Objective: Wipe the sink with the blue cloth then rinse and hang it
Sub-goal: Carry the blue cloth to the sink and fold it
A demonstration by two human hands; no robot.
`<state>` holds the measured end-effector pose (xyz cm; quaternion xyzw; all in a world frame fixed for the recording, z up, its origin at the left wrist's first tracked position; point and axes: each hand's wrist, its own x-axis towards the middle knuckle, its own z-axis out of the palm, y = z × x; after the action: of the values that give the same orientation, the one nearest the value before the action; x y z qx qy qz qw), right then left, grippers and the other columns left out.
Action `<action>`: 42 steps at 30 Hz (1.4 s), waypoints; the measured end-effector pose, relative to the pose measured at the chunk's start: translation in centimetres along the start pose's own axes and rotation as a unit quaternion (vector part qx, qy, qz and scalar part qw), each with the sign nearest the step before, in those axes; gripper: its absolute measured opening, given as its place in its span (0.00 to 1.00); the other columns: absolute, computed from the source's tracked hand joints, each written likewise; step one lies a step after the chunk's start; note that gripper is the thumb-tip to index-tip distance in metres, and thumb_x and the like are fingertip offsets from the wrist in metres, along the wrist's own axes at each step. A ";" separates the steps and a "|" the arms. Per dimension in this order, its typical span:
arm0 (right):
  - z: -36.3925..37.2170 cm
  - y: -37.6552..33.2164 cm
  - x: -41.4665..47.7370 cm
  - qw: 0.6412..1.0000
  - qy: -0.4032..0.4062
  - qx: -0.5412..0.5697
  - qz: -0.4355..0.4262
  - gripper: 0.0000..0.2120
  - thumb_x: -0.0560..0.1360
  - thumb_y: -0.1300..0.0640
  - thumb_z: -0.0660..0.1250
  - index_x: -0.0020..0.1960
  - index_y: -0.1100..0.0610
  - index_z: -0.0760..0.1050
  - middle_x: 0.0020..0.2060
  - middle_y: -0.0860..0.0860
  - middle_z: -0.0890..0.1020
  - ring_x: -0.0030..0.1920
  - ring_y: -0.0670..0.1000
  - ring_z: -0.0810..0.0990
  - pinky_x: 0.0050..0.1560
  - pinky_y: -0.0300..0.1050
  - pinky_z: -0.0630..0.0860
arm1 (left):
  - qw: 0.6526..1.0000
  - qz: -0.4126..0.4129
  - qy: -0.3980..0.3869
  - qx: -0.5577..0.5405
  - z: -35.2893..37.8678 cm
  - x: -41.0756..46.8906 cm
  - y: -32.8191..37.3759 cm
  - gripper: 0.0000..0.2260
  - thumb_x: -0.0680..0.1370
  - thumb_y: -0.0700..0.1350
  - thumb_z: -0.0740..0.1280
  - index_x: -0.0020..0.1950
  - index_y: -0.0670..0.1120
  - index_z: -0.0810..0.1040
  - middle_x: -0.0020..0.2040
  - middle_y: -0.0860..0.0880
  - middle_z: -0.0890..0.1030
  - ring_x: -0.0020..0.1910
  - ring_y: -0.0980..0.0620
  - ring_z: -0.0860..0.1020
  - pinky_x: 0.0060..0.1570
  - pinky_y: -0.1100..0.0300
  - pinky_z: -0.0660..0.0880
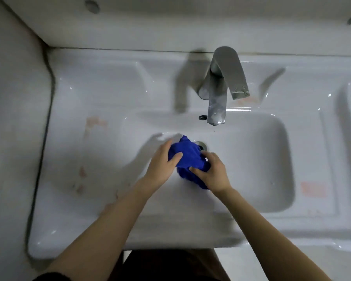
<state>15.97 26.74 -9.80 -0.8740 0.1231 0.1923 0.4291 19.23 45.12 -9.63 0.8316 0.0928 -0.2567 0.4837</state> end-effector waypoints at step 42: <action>-5.8 -0.1 1.5 0.935 0.017 0.346 0.072 0.06 0.82 0.56 0.62 0.48 0.57 0.74 0.45 0.55 0.80 0.45 0.53 0.78 0.47 0.55 0.77 | 0.995 0.088 -0.035 0.019 0.6 1.8 4.9 0.17 0.78 0.47 0.68 0.35 0.38 0.69 0.30 0.46 0.67 0.30 0.53 0.65 0.33 0.60 0.63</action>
<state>18.73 22.11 -7.13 -0.6634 0.2521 0.1533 0.6876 22.53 41.95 -7.08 0.8363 -0.0020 -0.2436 0.4911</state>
